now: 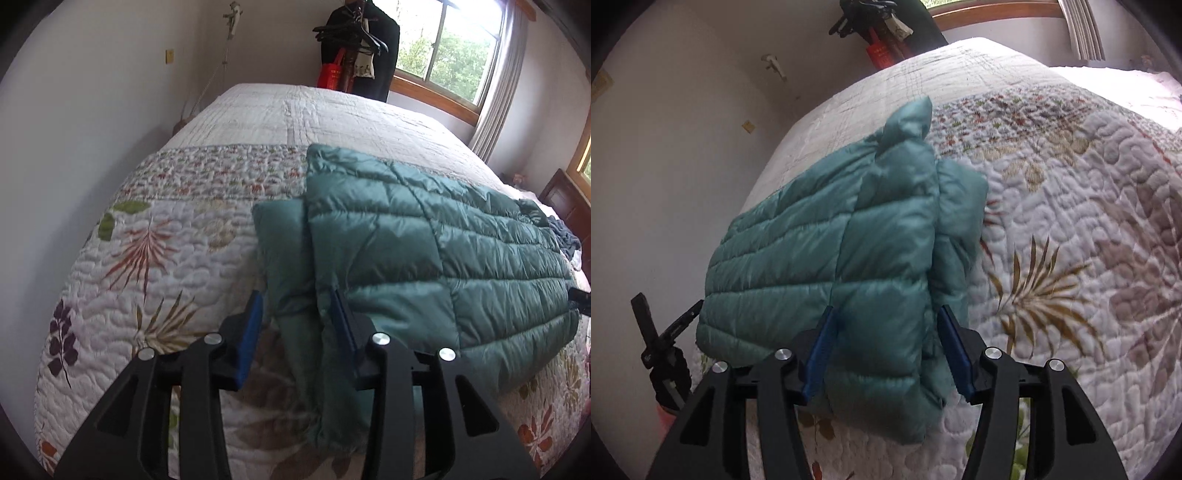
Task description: Fold large clothes
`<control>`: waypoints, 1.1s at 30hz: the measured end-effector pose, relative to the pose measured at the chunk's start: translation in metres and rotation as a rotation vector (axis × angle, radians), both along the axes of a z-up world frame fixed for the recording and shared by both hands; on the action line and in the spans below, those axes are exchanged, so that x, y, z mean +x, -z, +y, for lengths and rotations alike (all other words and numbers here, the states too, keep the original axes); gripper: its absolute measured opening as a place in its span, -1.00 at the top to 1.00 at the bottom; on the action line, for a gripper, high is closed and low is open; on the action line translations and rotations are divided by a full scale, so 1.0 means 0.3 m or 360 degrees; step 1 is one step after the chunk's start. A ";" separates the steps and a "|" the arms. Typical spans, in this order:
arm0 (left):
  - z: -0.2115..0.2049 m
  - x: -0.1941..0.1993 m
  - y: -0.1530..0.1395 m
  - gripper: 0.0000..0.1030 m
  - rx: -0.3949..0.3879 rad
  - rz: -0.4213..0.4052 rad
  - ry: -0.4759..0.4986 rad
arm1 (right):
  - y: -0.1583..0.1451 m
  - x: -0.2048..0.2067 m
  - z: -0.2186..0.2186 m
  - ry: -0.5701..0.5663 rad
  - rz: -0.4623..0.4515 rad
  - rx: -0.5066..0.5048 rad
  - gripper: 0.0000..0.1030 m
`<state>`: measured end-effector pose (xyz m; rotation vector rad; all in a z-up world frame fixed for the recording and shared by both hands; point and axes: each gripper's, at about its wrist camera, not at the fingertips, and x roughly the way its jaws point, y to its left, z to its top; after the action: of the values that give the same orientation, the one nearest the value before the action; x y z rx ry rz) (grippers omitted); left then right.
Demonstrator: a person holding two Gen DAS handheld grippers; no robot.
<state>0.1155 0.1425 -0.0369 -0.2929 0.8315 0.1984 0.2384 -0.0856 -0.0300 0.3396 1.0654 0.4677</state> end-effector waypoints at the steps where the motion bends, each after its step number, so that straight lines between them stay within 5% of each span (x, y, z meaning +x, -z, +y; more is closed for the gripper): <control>1: -0.004 -0.008 0.005 0.23 0.0001 0.0008 0.0005 | 0.016 -0.028 0.002 -0.0021 0.0007 0.0013 -0.11; 8: -0.014 -0.069 0.008 0.06 0.0043 0.0030 -0.0072 | 0.008 -0.070 0.048 -0.0072 -0.0060 -0.0043 0.46; 11: -0.022 -0.073 0.005 0.42 0.0012 0.0011 -0.0043 | -0.013 -0.069 0.068 -0.0072 -0.0088 -0.0066 0.69; 14: -0.040 -0.067 0.021 0.85 -0.0021 0.0035 0.0008 | -0.037 -0.062 0.060 -0.0056 -0.0104 -0.0043 0.76; 18: -0.081 -0.072 0.026 0.90 0.0035 0.0035 0.0028 | -0.066 -0.038 0.040 -0.0008 -0.0123 -0.0031 0.79; 25: -0.106 -0.081 0.030 0.96 0.0081 0.0032 0.0051 | 0.053 0.007 0.052 0.0039 0.0037 -0.0078 0.79; 33: -0.108 -0.076 0.038 0.97 0.0101 0.0040 0.0065 | 0.079 0.013 0.061 0.0022 0.0029 -0.0093 0.76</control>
<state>0.0927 0.1102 -0.0483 -0.2143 0.8540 0.1901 0.2423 -0.0674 -0.0537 0.3000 1.0914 0.4209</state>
